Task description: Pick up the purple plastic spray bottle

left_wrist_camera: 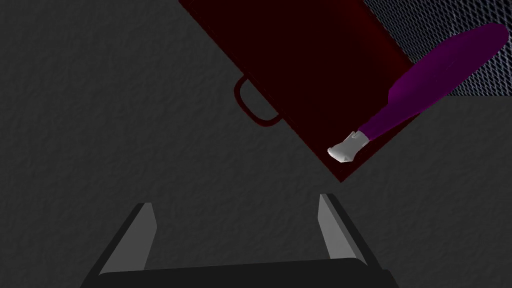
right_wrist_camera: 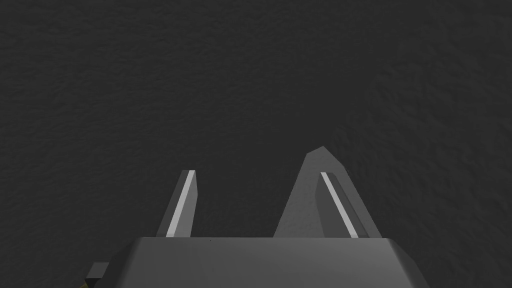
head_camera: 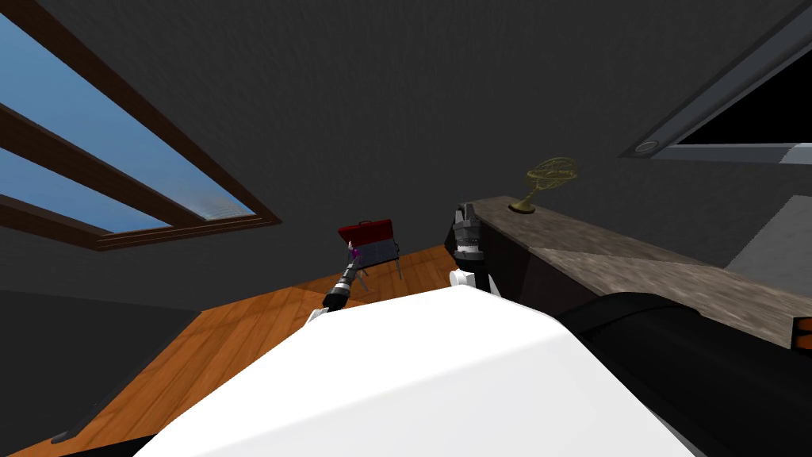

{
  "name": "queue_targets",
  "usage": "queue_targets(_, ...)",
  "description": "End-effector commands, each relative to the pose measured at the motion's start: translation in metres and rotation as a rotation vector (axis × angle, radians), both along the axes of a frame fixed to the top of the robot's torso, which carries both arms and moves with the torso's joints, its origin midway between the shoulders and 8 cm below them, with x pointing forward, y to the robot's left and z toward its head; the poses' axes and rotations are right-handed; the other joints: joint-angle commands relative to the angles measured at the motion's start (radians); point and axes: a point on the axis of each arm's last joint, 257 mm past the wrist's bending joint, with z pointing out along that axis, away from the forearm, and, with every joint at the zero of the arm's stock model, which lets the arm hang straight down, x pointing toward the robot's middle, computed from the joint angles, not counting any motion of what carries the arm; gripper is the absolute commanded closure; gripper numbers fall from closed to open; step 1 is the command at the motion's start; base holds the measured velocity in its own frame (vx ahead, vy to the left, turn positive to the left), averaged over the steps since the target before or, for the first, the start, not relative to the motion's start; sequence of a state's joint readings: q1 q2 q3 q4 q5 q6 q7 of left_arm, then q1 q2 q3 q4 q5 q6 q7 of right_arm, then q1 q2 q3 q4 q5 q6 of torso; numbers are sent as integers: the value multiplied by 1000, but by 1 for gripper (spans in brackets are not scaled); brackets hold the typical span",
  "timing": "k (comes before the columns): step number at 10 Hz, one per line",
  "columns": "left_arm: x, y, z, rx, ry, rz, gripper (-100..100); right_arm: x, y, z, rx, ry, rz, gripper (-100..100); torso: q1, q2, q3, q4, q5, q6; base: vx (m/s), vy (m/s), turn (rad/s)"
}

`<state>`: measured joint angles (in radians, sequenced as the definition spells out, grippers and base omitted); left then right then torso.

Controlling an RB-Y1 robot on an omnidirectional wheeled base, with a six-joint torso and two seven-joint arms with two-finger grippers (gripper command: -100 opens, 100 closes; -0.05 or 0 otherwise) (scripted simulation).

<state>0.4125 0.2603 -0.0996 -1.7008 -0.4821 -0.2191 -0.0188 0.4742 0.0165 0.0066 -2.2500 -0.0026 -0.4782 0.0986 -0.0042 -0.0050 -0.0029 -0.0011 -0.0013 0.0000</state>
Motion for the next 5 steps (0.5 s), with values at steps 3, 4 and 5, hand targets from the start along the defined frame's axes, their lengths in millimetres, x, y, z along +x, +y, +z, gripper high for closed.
queue_targets(3, -5, 11, -48, 125, 108, -6, -100, 0, 0, 0, 0, 0, 0, 0, 2, 1, 0, 0, 1, 0, 55, -37, 2)
queue_targets(4, -5, 11, -48, 126, 108, -6, -100, 0, 0, 0, 0, 0, 0, 0, 2, 0, 0, 0, 0, 0, 68, -33, 5)
queue_targets(5, -7, 17, -63, 174, 143, -8, -100, 0, 0, 0, 0, 0, 0, 0, 2, 0, 0, 0, 0, 0, 57, -9, -3)
